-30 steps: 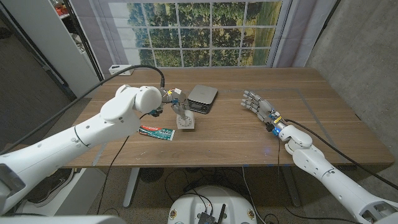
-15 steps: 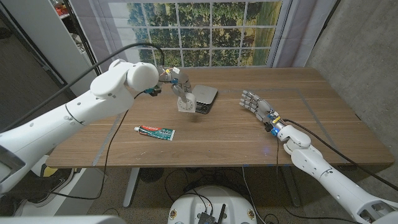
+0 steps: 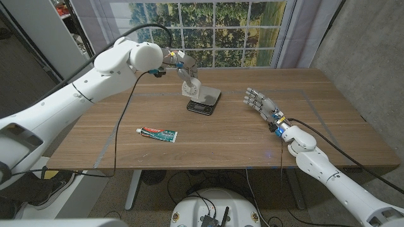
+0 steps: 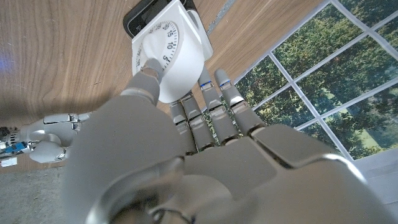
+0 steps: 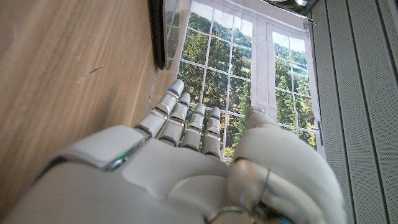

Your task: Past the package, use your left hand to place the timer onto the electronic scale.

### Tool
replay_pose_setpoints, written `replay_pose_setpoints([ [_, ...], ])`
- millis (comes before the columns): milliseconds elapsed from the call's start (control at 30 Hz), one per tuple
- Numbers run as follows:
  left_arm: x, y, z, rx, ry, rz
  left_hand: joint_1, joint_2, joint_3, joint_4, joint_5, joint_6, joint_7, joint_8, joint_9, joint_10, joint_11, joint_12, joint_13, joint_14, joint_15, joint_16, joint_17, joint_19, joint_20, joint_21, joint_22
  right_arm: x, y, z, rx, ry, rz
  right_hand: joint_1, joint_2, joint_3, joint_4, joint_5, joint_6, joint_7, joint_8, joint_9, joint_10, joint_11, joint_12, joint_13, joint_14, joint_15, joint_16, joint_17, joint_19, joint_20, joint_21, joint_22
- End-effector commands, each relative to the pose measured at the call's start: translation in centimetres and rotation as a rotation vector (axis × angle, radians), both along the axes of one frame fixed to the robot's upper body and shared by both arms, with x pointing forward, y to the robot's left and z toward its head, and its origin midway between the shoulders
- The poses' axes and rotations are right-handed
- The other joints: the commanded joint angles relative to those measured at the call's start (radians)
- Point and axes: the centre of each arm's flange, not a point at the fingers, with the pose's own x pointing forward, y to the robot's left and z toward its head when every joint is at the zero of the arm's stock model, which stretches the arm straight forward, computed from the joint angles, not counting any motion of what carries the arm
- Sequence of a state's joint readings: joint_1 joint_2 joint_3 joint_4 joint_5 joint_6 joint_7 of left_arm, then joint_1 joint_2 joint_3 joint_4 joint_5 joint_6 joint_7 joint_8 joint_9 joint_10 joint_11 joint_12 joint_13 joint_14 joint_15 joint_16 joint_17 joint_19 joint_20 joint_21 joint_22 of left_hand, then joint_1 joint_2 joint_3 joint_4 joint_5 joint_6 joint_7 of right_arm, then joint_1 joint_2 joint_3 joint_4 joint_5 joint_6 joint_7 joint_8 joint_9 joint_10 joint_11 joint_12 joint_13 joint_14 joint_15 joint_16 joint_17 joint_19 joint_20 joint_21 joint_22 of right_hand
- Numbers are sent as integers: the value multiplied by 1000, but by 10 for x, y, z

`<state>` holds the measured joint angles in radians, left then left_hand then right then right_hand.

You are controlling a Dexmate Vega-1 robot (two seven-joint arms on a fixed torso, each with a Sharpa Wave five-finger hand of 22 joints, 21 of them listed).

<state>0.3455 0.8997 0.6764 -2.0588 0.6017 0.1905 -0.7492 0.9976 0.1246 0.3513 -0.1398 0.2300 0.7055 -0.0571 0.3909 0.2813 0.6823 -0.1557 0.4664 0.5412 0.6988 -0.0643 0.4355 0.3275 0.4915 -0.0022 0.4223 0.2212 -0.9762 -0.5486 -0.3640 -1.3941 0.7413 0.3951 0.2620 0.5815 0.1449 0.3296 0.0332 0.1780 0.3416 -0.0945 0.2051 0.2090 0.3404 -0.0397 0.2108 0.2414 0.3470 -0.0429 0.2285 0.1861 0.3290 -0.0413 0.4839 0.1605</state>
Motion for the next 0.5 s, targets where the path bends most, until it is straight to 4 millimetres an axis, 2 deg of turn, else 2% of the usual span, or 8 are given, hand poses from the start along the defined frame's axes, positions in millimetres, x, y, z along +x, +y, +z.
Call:
replay_pose_setpoints([
  [33,39,4,28,24,-19,-1,15,24,0,4,-2,2,-4,6,5,8,-11,4,8,2,-150,-1,7,-5,-2,8,2,-8,0,11,-4,-47,-39,-5,1,10,-1,5,6,-6,-2,-1,6,-7,1,1,9,-98,-3,0,14,-19,-3,3],
  [267,66,6,32,1,-3,-14,20,30,1,6,-2,1,-8,6,7,3,-12,2,15,-1,-152,-4,10,-8,-3,11,3,-6,3,13,5,-53,-38,-7,1,12,-2,4,8,-7,-2,-2,7,-9,1,0,10,-98,-5,0,15,-20,-8,3],
  [500,92,2,27,-17,30,-39,23,33,0,7,-3,1,-10,7,10,0,-9,0,20,-4,-152,-6,12,-11,-4,14,4,-8,3,13,9,-56,-43,-9,0,14,-4,4,9,-6,-1,-2,8,-5,1,0,12,-99,-7,0,17,-19,-13,3],
])
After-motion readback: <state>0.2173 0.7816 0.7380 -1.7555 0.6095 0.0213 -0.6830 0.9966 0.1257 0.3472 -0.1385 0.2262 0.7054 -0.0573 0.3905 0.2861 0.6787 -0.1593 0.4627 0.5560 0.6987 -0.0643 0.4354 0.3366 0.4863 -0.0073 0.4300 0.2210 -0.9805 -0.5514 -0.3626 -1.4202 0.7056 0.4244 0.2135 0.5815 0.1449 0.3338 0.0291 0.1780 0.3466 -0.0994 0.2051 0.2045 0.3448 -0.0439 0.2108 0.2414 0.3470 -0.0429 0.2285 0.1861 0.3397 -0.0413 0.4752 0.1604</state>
